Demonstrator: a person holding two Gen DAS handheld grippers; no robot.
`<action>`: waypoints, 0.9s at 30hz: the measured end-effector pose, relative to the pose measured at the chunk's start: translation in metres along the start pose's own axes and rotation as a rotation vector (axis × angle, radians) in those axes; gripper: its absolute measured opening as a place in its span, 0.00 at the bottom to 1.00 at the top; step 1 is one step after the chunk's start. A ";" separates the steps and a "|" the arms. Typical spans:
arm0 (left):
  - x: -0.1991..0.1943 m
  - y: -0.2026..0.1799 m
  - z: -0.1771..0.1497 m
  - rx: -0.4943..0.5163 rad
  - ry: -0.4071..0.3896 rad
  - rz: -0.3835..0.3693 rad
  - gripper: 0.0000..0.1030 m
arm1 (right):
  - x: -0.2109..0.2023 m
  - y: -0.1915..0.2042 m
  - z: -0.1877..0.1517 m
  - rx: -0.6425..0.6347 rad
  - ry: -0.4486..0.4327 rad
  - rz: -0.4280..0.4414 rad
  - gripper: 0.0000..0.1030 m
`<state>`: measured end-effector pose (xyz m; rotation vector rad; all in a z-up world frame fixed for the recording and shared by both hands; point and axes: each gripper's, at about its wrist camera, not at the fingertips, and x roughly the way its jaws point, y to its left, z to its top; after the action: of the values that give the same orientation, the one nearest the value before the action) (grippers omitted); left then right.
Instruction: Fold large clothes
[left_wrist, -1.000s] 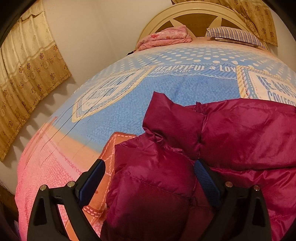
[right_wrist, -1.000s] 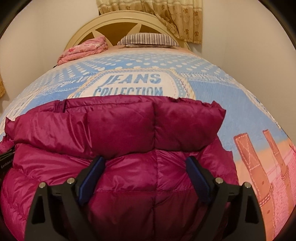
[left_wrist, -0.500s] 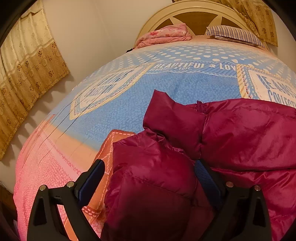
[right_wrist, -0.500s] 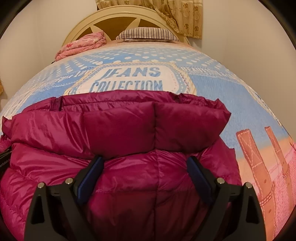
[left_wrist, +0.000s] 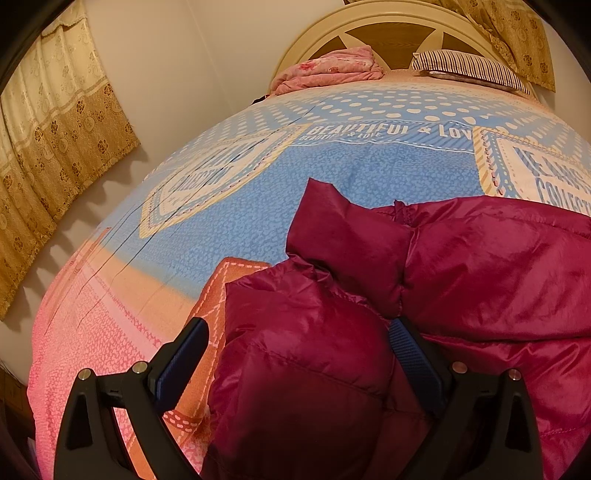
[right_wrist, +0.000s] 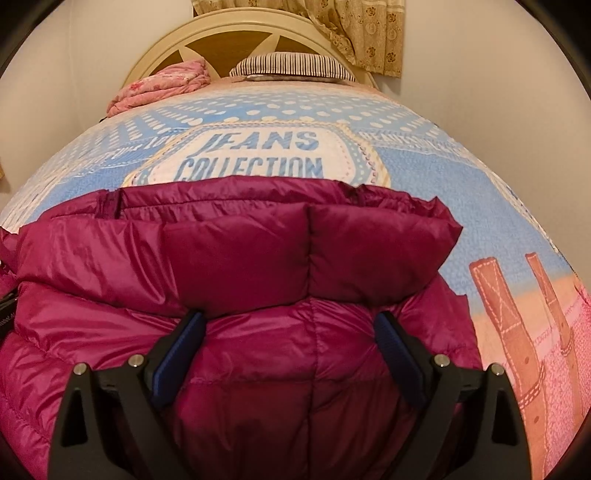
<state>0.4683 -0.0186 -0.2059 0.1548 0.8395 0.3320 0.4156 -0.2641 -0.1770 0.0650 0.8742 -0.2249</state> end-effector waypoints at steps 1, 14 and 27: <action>0.000 0.000 0.000 0.000 0.000 0.000 0.96 | 0.000 0.000 0.000 -0.001 0.001 -0.001 0.92; 0.000 0.000 -0.001 0.000 0.000 0.001 0.96 | 0.001 0.002 0.000 -0.010 0.009 -0.014 0.92; -0.003 -0.001 0.003 0.021 0.018 0.022 0.96 | 0.001 0.004 0.000 -0.025 0.016 -0.034 0.93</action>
<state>0.4687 -0.0209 -0.2024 0.1806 0.8594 0.3455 0.4171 -0.2604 -0.1782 0.0289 0.8942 -0.2459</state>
